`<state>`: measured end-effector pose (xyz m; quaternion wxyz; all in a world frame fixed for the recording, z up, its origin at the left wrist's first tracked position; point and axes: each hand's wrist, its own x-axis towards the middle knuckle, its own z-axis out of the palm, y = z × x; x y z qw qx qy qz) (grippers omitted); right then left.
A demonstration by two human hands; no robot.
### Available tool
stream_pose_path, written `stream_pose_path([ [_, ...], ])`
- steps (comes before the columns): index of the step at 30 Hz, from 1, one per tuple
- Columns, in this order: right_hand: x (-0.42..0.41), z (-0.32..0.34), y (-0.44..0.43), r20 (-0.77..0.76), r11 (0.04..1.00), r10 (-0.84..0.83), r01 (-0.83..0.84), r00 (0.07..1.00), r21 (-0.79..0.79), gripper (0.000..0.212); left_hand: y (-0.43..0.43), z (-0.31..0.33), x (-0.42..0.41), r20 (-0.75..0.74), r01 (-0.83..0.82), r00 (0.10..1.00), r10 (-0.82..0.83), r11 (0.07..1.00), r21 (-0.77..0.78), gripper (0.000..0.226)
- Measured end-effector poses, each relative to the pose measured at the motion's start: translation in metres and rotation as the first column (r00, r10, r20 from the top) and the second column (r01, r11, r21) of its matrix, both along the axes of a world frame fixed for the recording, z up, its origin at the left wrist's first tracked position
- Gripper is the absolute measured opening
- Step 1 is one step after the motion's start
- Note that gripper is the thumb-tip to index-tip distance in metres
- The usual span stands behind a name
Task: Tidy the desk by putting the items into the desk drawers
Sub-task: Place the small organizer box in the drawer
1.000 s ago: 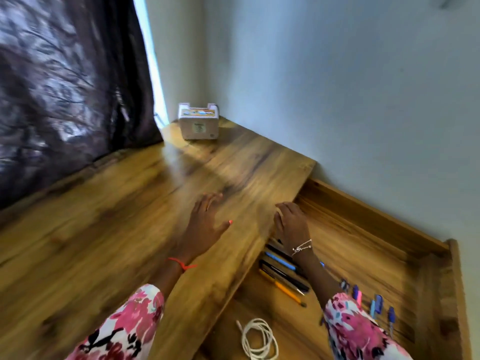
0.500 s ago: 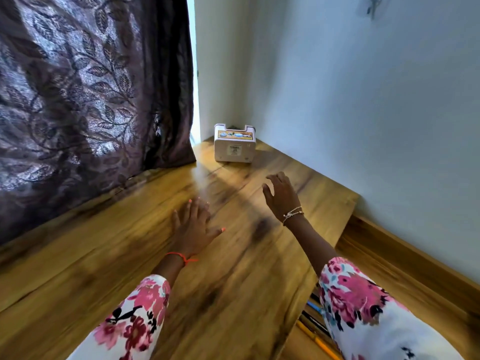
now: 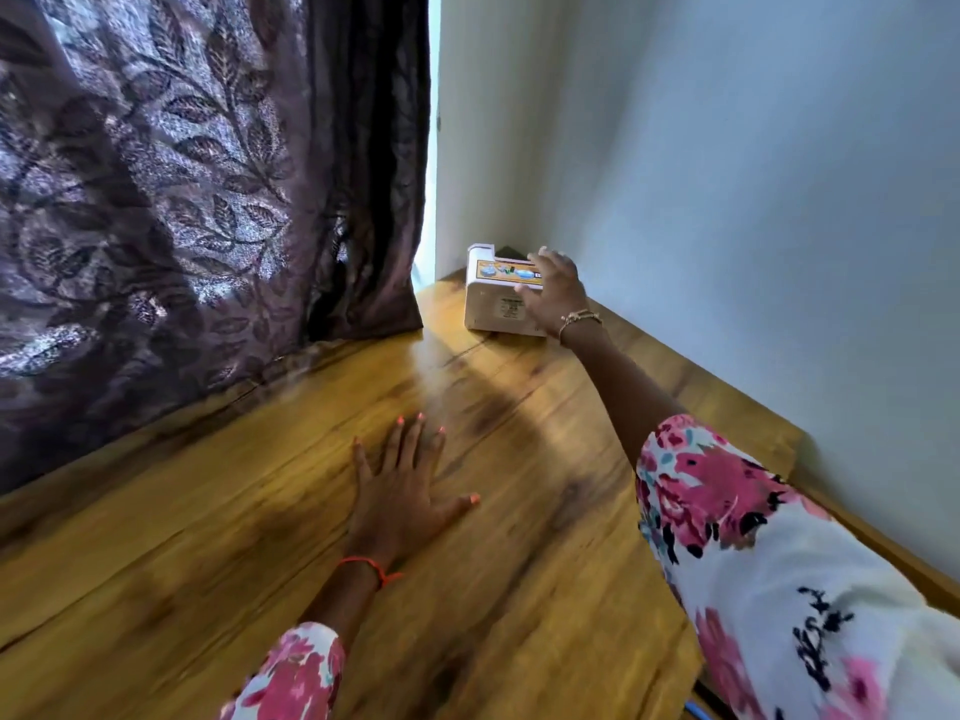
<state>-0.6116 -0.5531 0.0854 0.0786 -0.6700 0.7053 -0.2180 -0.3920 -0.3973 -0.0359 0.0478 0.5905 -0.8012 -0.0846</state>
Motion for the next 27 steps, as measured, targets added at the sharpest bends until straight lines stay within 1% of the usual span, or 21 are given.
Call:
stream_pose_path([
  [2, -0.002, 0.002, -0.016, -0.054, 0.997, -0.031, 0.035, 0.998, 0.072, 0.063, -0.001, -0.001, 0.001, -0.007, 0.001, 1.000, -0.001, 1.000, 0.003, 0.094],
  [4, -0.008, 0.004, -0.026, -0.046, 0.983, -0.093, 0.099, 0.995, 0.151, 0.070, -0.001, -0.001, 0.001, -0.017, 0.000, 1.000, 0.000, 1.000, 0.001, 0.095],
  [6, -0.017, 0.004, -0.031, -0.002, 0.959, -0.130, 0.126, 0.991, 0.252, 0.070, -0.001, -0.001, 0.001, -0.018, -0.004, 1.000, 0.004, 1.000, -0.005, 0.097],
  [8, -0.026, 0.001, -0.033, 0.023, 0.944, -0.123, 0.109, 0.992, 0.313, 0.064, -0.001, -0.002, 0.001, -0.015, -0.010, 1.000, 0.010, 1.000, -0.006, 0.097],
  [10, -0.031, -0.003, -0.034, 0.091, 0.943, -0.122, 0.087, 0.988, 0.320, 0.064, -0.002, -0.002, 0.001, -0.015, -0.016, 1.000, 0.016, 1.000, -0.005, 0.098],
  [12, -0.034, -0.007, -0.033, 0.169, 0.945, -0.141, 0.081, 0.975, 0.317, 0.074, -0.002, -0.003, 0.001, -0.015, -0.016, 1.000, 0.016, 1.000, -0.005, 0.098],
  [15, -0.037, -0.008, -0.031, 0.182, 0.937, -0.151, 0.082, 0.972, 0.341, 0.089, -0.002, -0.004, 0.001, -0.021, -0.018, 1.000, 0.018, 1.000, -0.003, 0.097],
  [20, -0.034, 0.000, -0.040, 0.287, 0.963, -0.148, 0.072, 0.947, 0.260, 0.096, -0.003, -0.004, 0.001, -0.026, -0.020, 0.999, 0.020, 1.000, -0.006, 0.096],
  [23, -0.027, 0.002, -0.050, 0.306, 0.961, -0.138, 0.053, 0.942, 0.271, 0.094, -0.003, -0.005, 0.001, -0.031, -0.021, 0.999, 0.021, 1.000, -0.004, 0.096],
  [27, -0.022, -0.004, -0.057, 0.329, 0.953, -0.220, 0.130, 0.918, 0.274, 0.080, -0.003, -0.005, 0.001, -0.046, -0.017, 0.999, 0.017, 1.000, 0.004, 0.096],
])
